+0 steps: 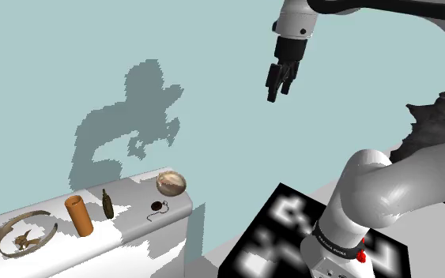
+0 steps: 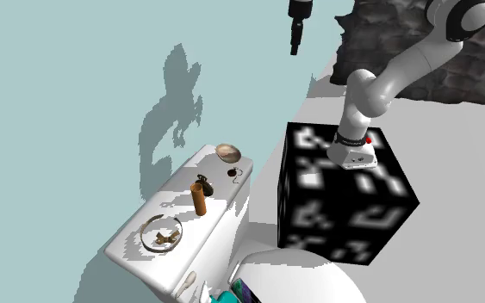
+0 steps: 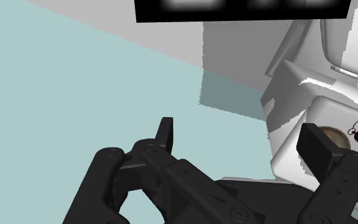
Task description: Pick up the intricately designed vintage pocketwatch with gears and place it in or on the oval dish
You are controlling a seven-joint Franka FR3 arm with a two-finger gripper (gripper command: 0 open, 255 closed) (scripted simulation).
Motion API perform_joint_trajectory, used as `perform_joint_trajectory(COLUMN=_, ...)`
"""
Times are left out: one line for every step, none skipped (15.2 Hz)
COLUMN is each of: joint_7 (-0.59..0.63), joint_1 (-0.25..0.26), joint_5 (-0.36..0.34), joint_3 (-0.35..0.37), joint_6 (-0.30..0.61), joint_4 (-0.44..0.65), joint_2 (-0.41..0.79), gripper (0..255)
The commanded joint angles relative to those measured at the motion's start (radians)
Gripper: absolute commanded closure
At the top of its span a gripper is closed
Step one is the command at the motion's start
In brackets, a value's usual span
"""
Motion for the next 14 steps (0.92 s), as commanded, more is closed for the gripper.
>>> perform_joint_trajectory(joint_7=0.000, joint_1=0.000, joint_5=0.000, joint_3=0.000, joint_6=0.000, joint_4=0.000, joint_2=0.000, gripper=0)
perform_joint_trajectory(joint_7=0.024, joint_1=0.005, joint_5=0.011, joint_3=0.020, joint_6=0.030, joint_4=-0.030, joint_2=-0.013, gripper=0)
perform_joint_trajectory(joint_7=0.048, joint_1=0.010, joint_5=0.021, joint_3=0.040, joint_6=0.061, joint_4=-0.060, joint_2=-0.024, gripper=0)
perform_joint_trajectory(joint_7=0.072, joint_1=0.015, joint_5=0.032, joint_3=0.061, joint_6=0.092, joint_4=-0.088, joint_2=-0.033, gripper=0)
perform_joint_trajectory(joint_7=0.096, joint_1=0.021, joint_5=0.042, joint_3=0.081, joint_6=0.123, joint_4=-0.114, joint_2=-0.041, gripper=0)
perform_joint_trajectory(joint_7=0.120, joint_1=0.026, joint_5=0.053, joint_3=0.103, joint_6=0.155, joint_4=-0.139, joint_2=-0.046, gripper=0)
perform_joint_trajectory(joint_7=0.144, joint_1=0.032, joint_5=0.063, joint_3=0.125, joint_6=0.187, joint_4=-0.163, joint_2=-0.050, gripper=0)
perform_joint_trajectory(joint_7=0.168, joint_1=0.038, joint_5=0.073, joint_3=0.147, joint_6=0.220, joint_4=-0.185, joint_2=-0.052, gripper=0)
perform_joint_trajectory(joint_7=0.193, joint_1=0.045, joint_5=0.082, joint_3=0.169, joint_6=0.254, joint_4=-0.206, joint_2=-0.052, gripper=0)
perform_joint_trajectory(joint_7=0.217, joint_1=0.051, joint_5=0.092, joint_3=0.193, joint_6=0.288, joint_4=-0.226, joint_2=-0.050, gripper=0)
perform_joint_trajectory(joint_7=0.241, joint_1=0.056, joint_5=0.100, joint_3=0.217, joint_6=0.322, joint_4=-0.244, joint_2=-0.046, gripper=0)
perform_joint_trajectory(joint_7=0.266, joint_1=0.061, joint_5=0.109, joint_3=0.241, joint_6=0.357, joint_4=-0.260, joint_2=-0.039, gripper=0)
perform_joint_trajectory(joint_7=0.291, joint_1=0.066, joint_5=0.116, joint_3=0.266, joint_6=0.393, joint_4=-0.274, joint_2=-0.030, gripper=0)
perform_joint_trajectory(joint_7=0.317, joint_1=0.070, joint_5=0.123, joint_3=0.291, joint_6=0.429, joint_4=-0.287, joint_2=-0.019, gripper=0)
